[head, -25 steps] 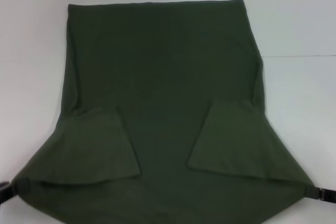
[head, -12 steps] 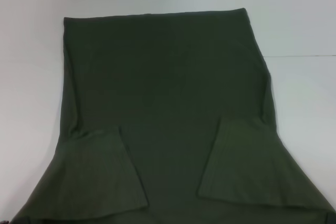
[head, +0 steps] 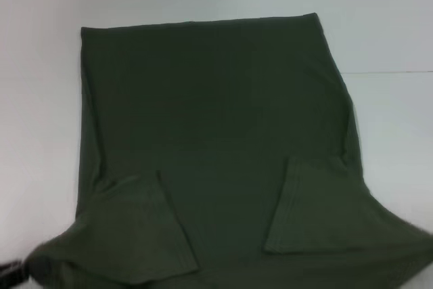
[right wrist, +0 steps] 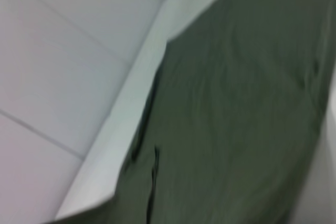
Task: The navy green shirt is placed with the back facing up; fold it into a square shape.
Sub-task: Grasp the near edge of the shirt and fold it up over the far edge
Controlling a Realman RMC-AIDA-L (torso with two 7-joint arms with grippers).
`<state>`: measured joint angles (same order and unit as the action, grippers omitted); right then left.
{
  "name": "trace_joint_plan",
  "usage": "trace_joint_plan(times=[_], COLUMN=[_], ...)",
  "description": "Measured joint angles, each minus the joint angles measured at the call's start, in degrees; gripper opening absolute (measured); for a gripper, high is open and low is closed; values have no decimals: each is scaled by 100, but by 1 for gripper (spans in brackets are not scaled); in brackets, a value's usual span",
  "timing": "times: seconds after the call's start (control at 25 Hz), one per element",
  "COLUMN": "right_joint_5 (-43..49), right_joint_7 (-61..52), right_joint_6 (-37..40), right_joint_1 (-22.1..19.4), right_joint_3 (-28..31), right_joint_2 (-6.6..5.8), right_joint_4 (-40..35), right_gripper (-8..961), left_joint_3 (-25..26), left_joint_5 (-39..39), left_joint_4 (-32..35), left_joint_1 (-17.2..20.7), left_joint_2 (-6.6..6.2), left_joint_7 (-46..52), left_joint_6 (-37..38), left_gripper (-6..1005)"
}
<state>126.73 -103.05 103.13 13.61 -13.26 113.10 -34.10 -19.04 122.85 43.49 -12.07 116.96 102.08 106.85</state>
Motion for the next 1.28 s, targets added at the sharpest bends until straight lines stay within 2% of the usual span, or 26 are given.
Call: trace_joint_plan(times=[0.24, 0.36, 0.48, 0.6, 0.64, 0.72, 0.76, 0.8, 1.04, 1.28], right_joint_5=[-9, -49, -143, -166, -166, -166, -167, -167, -193, -416], right_joint_7=[4, 4, -33, -49, -50, -47, -40, -40, 3, 14], right_joint_6=[-155, -447, -908, -1453, -1659, -2064, -2514, -2514, -3903, -4945], right_joint_1=[639, 1005, 1373, 1769, 1891, 2127, 2347, 2347, 2906, 3273], right_joint_3=[688, 793, 758, 716, 701, 646, 555, 555, 210, -357], right_joint_2=[-52, -102, -113, -103, -104, -109, -97, -97, 15, 47], right_joint_4=[11, 53, 82, 168, 247, 393, 495, 495, 666, 821], right_gripper=[40, 40, 41, 42, 42, 43, 43, 43, 45, 46], left_joint_3=[6, 6, 7, 7, 6, 2, -2, -2, -26, -39], left_joint_5=[3, 18, 7, -9, -14, -16, -34, -34, -257, -344], left_joint_4=[-439, -736, -879, -893, -915, -955, -1044, -1044, -1311, -1410], left_joint_1=[-719, -1154, -1536, -1720, -1933, -2083, -2252, -2252, -2641, -2960], left_joint_2=[-314, -531, -655, -673, -664, -645, -627, -627, -561, -363], left_joint_7=[91, 111, 195, 249, 263, 264, 252, 252, 83, -199], left_joint_6=[-601, -1058, -1631, -1986, -2416, -2712, -3081, -3081, -4071, -5017], left_gripper=[29, 29, 29, 29, 28, 28, 28, 28, 28, 29])
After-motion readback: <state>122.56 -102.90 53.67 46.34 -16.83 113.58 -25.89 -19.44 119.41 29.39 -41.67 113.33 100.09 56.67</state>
